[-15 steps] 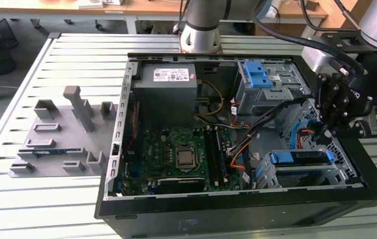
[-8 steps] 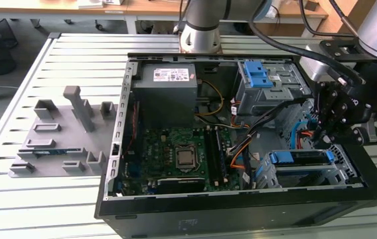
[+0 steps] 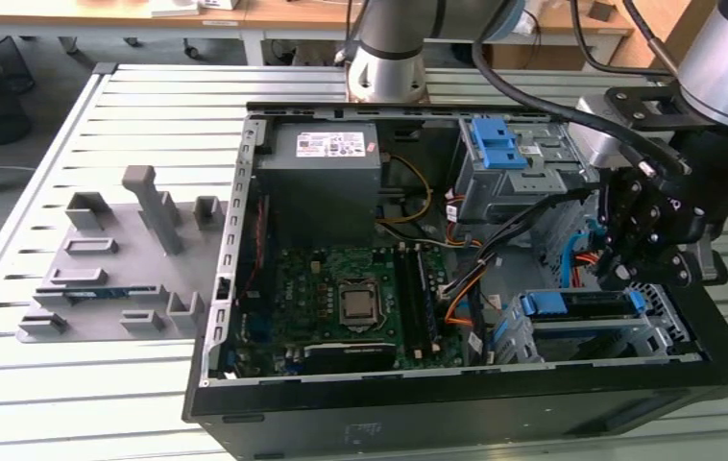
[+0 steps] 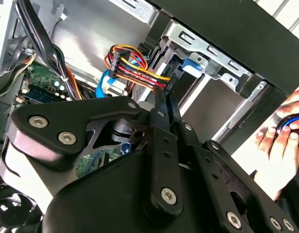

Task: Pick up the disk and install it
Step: 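Insert the first disk wire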

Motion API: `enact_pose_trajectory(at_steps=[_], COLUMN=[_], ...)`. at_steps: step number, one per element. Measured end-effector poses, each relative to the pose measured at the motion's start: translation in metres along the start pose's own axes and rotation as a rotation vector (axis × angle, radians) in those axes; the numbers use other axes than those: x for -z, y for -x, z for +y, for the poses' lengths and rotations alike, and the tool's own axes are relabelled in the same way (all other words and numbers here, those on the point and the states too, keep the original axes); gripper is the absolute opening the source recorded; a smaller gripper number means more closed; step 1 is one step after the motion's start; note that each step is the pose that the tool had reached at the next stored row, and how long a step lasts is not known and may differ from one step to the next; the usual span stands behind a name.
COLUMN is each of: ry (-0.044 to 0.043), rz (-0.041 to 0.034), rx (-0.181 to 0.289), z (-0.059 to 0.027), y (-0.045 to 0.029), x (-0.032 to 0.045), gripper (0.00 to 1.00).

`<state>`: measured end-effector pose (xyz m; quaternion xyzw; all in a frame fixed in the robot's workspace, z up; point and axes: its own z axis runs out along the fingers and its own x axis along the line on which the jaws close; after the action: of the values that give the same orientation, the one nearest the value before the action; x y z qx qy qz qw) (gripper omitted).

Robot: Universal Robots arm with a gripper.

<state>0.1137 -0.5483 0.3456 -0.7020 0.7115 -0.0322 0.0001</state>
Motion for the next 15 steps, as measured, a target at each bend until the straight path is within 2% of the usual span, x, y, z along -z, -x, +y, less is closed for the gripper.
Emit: enact_pose_trajectory(at_steps=[2, 7, 12, 15], ry=[-0.0039, -0.0211, -0.0221, -0.024], rz=[-0.0044, -0.0048, -0.0055, -0.0102], rx=[0.003, 0.007, 0.007, 0.011], z=[0.001, 0.0055, 0.0063, 0.0069], y=[-0.0001, -0.0007, -0.0033, -0.0033], x=[-0.0016, -0.0024, -0.0061, -0.0071], gripper=[0.16, 0.16, 0.16, 0.16])
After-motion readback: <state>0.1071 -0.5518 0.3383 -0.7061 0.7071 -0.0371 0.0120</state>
